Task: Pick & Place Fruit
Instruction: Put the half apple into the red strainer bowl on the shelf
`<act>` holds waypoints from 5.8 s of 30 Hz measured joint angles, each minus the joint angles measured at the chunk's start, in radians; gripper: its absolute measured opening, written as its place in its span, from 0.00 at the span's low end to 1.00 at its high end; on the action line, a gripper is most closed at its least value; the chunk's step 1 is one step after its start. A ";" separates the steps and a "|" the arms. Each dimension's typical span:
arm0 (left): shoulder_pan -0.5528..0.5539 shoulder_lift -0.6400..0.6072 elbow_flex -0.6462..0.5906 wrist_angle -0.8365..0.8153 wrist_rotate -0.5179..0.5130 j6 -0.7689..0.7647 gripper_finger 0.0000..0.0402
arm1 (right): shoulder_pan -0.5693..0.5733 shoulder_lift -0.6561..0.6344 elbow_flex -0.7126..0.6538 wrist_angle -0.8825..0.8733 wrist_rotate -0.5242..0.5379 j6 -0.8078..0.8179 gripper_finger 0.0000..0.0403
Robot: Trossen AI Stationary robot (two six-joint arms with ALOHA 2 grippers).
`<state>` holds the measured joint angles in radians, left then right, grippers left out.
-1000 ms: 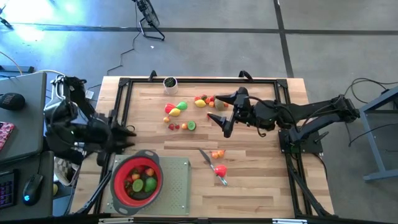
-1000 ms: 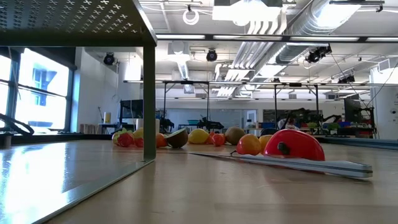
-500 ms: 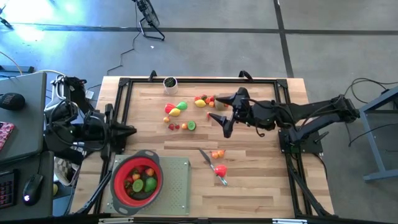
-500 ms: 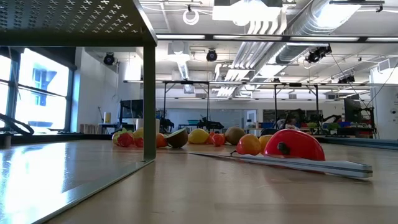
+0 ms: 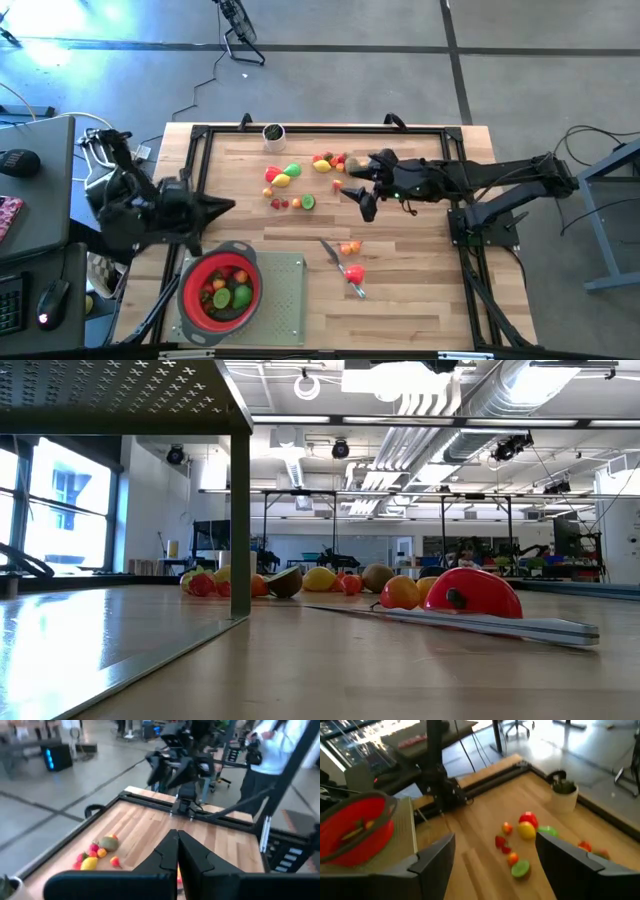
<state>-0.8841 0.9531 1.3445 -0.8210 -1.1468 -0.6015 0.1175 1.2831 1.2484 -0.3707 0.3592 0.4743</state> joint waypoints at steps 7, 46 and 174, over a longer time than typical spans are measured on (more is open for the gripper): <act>0.198 0.024 0.000 0.065 0.224 0.065 0.00 | 0.067 0.027 0.000 -0.110 0.017 0.117 0.54; 0.282 0.005 0.000 0.115 0.386 0.209 0.00 | 0.306 0.428 0.000 -0.274 -0.356 0.679 0.16; 0.282 0.007 0.001 0.086 0.500 0.151 0.00 | 0.218 0.644 0.000 -0.264 -0.463 -0.677 0.55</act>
<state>-0.6022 0.9600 1.3453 -0.7353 -0.6464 -0.4507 0.3354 1.9268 1.2480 -0.6350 -0.1039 -0.2023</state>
